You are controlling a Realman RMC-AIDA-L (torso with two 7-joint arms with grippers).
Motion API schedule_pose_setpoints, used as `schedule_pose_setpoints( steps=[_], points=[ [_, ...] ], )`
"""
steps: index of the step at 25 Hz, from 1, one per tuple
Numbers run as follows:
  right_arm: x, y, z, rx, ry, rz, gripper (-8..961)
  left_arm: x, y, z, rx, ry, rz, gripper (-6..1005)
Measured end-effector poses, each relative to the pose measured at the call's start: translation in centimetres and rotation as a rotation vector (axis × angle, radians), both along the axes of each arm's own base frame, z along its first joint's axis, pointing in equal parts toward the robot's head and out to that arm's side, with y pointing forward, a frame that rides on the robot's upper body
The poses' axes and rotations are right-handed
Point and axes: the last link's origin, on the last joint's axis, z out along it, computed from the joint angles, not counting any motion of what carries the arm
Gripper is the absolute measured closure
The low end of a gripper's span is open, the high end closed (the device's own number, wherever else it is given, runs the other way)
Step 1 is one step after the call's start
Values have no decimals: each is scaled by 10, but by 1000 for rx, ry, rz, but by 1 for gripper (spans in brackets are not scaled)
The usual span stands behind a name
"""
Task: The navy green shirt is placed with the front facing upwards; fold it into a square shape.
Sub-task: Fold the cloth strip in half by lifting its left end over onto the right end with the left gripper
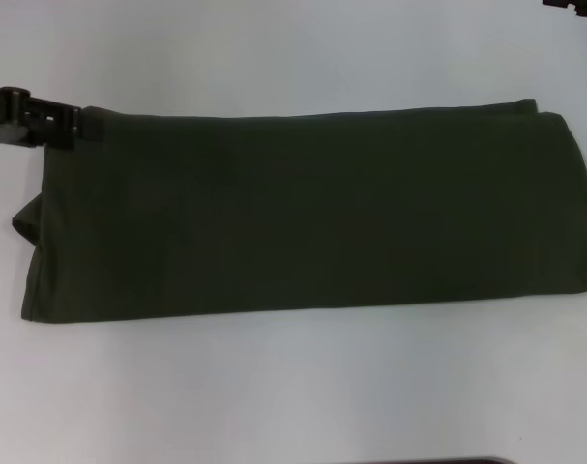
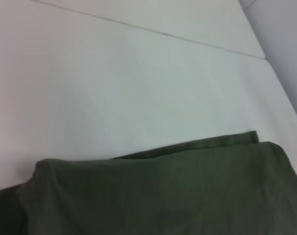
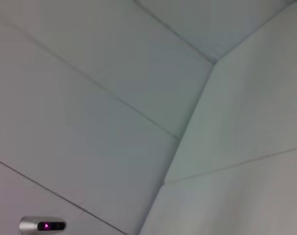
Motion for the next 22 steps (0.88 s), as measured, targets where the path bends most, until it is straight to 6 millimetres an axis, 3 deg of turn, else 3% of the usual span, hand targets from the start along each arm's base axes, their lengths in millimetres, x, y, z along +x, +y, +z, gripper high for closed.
schedule_pose_setpoints(
  steps=[8,15,18,22],
  points=[
    [-11,-3,-15,-132,-114,75,289,0,-2,-3,13,-31,-17,391],
    [-46,8,-59,-418,-323,139,299,-10,-1,-1,48,-17,4,391],
    [-61,8,-89,-505,-356,143,298,-13,-3,0,46,-11,14,390],
    [-68,4,-106,-551,-357,133,298,-20,-3,7,79,1,36,390]
  ],
)
